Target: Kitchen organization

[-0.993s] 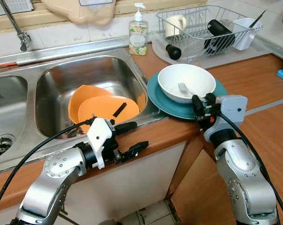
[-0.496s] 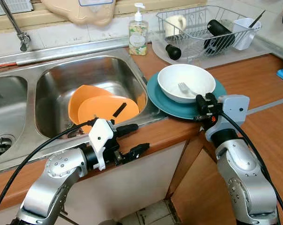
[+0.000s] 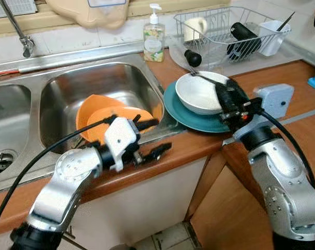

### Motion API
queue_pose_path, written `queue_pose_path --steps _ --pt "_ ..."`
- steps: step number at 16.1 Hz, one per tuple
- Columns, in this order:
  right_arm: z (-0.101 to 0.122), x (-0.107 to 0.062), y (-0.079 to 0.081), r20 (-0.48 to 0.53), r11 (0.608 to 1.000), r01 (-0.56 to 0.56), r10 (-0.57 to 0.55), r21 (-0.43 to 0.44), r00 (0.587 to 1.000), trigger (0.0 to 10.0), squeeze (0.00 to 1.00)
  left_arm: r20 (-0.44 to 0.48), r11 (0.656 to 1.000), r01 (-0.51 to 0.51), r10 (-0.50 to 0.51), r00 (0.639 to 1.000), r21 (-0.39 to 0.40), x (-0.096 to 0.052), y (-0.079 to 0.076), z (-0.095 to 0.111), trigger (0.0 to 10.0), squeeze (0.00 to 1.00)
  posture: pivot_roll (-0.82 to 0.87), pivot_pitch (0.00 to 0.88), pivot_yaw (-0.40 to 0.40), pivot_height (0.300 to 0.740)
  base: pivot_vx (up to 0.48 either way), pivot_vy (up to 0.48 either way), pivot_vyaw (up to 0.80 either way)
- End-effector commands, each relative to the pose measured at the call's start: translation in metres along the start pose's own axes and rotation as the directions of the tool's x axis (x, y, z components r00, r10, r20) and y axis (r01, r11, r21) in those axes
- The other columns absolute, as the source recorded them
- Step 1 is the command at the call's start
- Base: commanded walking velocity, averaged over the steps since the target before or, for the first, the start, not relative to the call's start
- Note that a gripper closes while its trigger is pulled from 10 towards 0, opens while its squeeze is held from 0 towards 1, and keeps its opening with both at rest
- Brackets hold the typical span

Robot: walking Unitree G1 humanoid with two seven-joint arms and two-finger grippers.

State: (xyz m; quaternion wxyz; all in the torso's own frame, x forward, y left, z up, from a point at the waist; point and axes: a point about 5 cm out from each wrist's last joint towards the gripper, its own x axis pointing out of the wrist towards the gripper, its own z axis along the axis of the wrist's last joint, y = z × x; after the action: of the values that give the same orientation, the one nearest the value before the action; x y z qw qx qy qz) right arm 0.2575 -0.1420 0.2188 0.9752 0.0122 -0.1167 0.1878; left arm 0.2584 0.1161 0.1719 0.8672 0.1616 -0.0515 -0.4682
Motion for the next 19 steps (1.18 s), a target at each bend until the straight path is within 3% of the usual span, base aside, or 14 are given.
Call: queue_pose_path --steps 1,4,5,6,7,9,11,12,19 --pt "0.005 0.003 0.009 -0.007 0.995 -0.103 0.103 -0.001 0.995 0.0 0.0 -0.026 0.993 -0.065 0.068 0.997 0.102 0.006 0.012 0.001 10.0 0.0 -0.08 0.0 0.046 0.74 0.0 0.0 0.0" --pt "0.006 0.003 0.017 -0.045 0.981 -0.192 0.191 -0.018 0.98 0.0 0.0 -0.013 0.966 -0.106 0.113 0.994 0.235 0.016 0.021 0.006 10.0 0.0 -0.08 0.0 0.047 0.74 0.0 0.0 0.0" --pt "0.007 0.003 0.019 -0.056 0.975 -0.222 0.221 -0.017 0.974 0.0 0.0 -0.001 0.954 -0.118 0.123 0.992 0.276 0.02 0.024 0.008 7.6 0.0 -0.08 0.0 0.049 0.74 0.0 0.0 0.0" --pt "0.007 0.002 0.021 -0.062 0.971 -0.238 0.237 -0.015 0.969 0.0 0.0 0.003 0.949 -0.122 0.126 0.992 0.29 0.023 0.024 0.008 7.6 0.0 -0.08 0.0 0.049 0.74 0.0 0.0 0.0" --pt "0.008 0.002 0.025 -0.075 0.964 -0.265 0.263 -0.01 0.962 0.0 0.0 -0.006 0.937 -0.113 0.121 0.993 0.332 0.028 0.025 0.006 5.0 0.0 -0.08 0.0 0.049 0.74 0.0 0.0 0.0" --pt "0.006 0.001 0.03 -0.103 0.956 -0.294 0.291 -0.011 0.951 0.0 0.0 -0.01 0.91 -0.13 0.146 0.989 0.395 0.035 0.029 0.004 3.7 0.0 -0.08 0.0 0.052 0.74 0.0 0.0 0.0" --pt "0.004 0.001 0.035 -0.119 0.95 -0.311 0.308 -0.01 0.944 0.0 0.0 -0.004 0.888 -0.148 0.167 0.986 0.435 0.04 0.035 0.005 0.9 0.0 -0.08 0.0 0.056 0.74 0.0 0.0 0.0" --pt "0.002 0.001 0.037 -0.13 0.949 -0.316 0.312 -0.014 0.941 0.0 0.0 0.006 0.881 -0.166 0.182 0.983 0.443 0.042 0.038 0.007 0.1 0.0 -0.08 0.0 0.057 0.74 0.0 0.0 0.0" --pt "0.004 0.003 0.045 -0.13 0.943 -0.334 0.331 0.004 0.935 0.0 0.0 -0.021 0.864 -0.143 0.175 0.984 0.482 0.048 0.042 -0.002 0.0 0.0 -0.08 0.0 0.057 0.74 0.0 0.0 0.0"
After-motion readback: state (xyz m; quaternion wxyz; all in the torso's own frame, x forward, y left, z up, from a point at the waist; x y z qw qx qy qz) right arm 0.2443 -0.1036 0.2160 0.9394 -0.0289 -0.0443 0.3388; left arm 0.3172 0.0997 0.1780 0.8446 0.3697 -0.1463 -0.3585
